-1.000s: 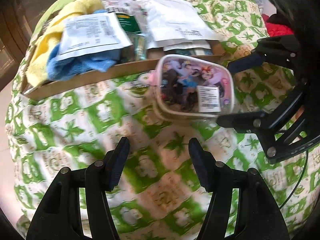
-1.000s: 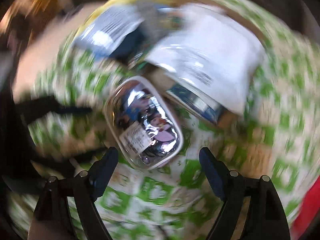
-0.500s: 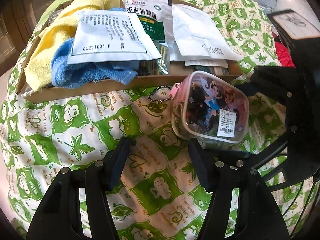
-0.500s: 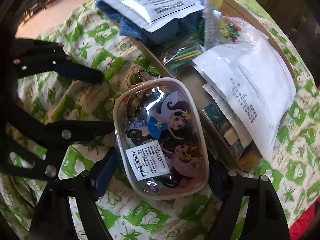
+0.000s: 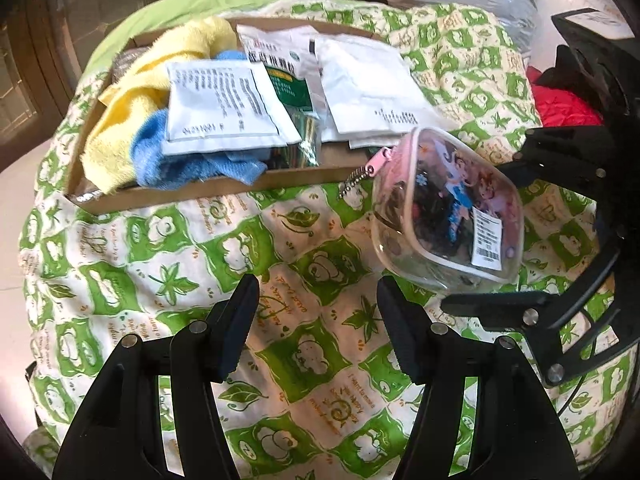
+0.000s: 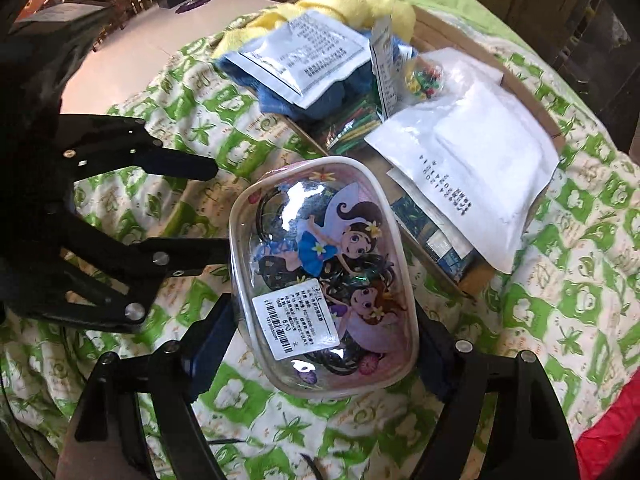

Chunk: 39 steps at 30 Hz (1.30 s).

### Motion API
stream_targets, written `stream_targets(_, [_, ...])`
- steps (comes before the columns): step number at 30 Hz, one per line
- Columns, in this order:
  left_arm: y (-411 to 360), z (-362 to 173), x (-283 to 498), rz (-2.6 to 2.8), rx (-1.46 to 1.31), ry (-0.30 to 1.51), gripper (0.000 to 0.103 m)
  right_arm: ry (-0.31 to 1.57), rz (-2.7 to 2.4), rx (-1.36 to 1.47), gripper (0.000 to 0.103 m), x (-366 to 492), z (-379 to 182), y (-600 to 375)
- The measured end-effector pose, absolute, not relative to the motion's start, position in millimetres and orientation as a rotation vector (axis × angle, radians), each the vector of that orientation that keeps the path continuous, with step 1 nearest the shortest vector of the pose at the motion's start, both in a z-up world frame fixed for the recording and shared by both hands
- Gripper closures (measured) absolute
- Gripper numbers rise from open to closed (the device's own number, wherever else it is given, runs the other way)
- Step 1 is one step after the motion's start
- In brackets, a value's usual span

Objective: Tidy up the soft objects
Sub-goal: 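Carry the pencil case over the tray with the right gripper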

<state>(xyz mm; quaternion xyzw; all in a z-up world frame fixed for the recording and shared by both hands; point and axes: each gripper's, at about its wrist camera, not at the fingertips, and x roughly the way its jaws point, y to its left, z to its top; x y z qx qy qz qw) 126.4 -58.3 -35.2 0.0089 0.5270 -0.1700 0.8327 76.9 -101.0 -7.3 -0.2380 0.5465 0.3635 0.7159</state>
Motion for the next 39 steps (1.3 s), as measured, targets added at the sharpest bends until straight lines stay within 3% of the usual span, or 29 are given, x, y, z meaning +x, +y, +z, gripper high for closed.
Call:
stream_targets(16, [-33.8, 9.2, 133.2, -0.269, 0.006, 1.022, 0.041, 1.145, 0.783, -0.556, 0.022, 68.8, 68.5, -101.8])
stream_targets(25, [-28.4, 21.4, 154.8, -0.265, 0.015, 1.011, 0.041, 1.131, 0.787, -0.557, 0.022, 84.6, 56.4, -96.6])
stream_targets(30, [-15.2, 43.1, 168.7, -0.323, -0.113, 0.994, 0.041, 1.116, 0.781, -0.507, 0.022, 106.4, 56.7, -97.8])
stream_targets(39, [-50.6, 40.8, 187.7, -0.421, -0.045, 1.049, 0.041, 1.093, 0.829, -0.555, 0.022, 105.4, 54.2, -78.8])
